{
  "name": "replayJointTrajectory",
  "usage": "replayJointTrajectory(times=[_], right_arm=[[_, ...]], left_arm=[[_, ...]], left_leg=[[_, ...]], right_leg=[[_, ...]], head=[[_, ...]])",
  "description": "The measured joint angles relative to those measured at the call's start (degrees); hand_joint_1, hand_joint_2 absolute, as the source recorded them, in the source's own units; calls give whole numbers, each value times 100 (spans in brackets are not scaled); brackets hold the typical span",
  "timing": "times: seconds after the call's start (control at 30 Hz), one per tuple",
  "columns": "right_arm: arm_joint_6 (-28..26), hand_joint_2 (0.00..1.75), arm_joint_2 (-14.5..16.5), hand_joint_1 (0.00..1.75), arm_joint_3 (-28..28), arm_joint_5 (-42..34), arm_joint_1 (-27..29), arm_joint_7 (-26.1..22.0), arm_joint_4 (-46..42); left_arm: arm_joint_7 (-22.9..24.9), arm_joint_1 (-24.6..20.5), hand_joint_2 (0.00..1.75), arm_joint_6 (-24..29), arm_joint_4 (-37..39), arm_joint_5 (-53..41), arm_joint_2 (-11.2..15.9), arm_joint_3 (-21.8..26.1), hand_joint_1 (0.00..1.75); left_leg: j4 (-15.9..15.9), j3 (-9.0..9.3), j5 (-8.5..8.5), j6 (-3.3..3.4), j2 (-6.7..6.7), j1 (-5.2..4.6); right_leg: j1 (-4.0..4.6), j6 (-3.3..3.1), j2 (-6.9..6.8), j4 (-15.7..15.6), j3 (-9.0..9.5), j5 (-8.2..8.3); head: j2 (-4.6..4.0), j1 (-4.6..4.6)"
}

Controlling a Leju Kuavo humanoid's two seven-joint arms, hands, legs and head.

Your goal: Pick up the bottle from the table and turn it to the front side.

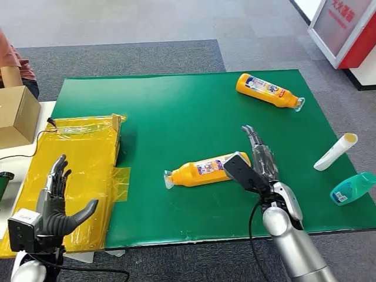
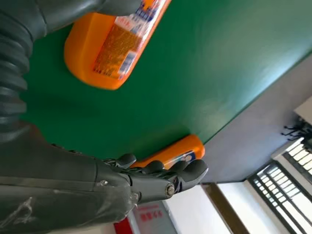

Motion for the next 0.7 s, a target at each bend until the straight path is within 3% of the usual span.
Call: replayJointTrajectory(times=[0.2, 0.7], right_arm=[[101, 175, -158, 0, 208, 606, -429, 247, 685], [384, 175, -309, 0, 529, 1195, -1004, 546, 1957]], left_arm=[[24, -117, 175, -65, -1, -41, -7, 5, 0], [52, -230, 175, -122, -1, -96, -66, 100, 0]], left_leg=[[0, 0, 4, -5, 0, 0], [0, -1, 6, -5, 0, 0]], right_leg=[[1, 2, 0, 0, -2, 3], [0, 3, 0, 0, -3, 4]], head=[[0, 1], [0, 1]])
